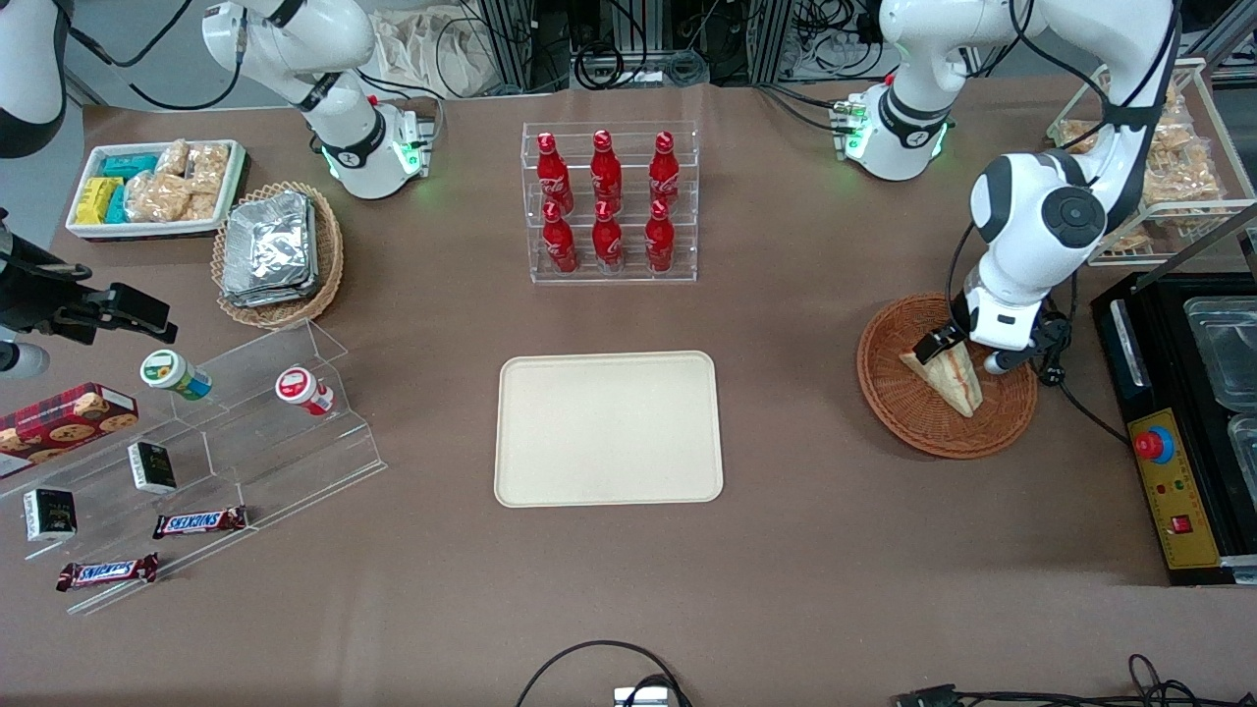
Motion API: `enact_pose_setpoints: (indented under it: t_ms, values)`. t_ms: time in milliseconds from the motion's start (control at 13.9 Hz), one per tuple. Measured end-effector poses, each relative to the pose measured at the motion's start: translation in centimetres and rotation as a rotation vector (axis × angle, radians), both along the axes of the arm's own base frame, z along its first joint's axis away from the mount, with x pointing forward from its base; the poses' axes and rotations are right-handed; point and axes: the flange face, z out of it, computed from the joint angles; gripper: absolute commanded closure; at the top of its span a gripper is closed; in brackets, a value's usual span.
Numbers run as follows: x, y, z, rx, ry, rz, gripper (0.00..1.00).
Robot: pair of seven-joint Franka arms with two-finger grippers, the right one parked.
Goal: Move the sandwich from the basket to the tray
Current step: 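Lower the open left gripper around the sandwich and close it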
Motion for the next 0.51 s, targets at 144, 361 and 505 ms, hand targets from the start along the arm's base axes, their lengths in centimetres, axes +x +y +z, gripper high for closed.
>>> enact_pose_setpoints:
  t_ms: [144, 361, 505]
  values:
    - [0.1, 0.2, -0.6, -0.001, 0.0, 0.005, 0.0]
    - [0.1, 0.3, -1.3, -0.003, -0.002, 0.007, 0.2]
    - [0.2, 0.3, -1.7, -0.003, -0.001, 0.007, 0.57]
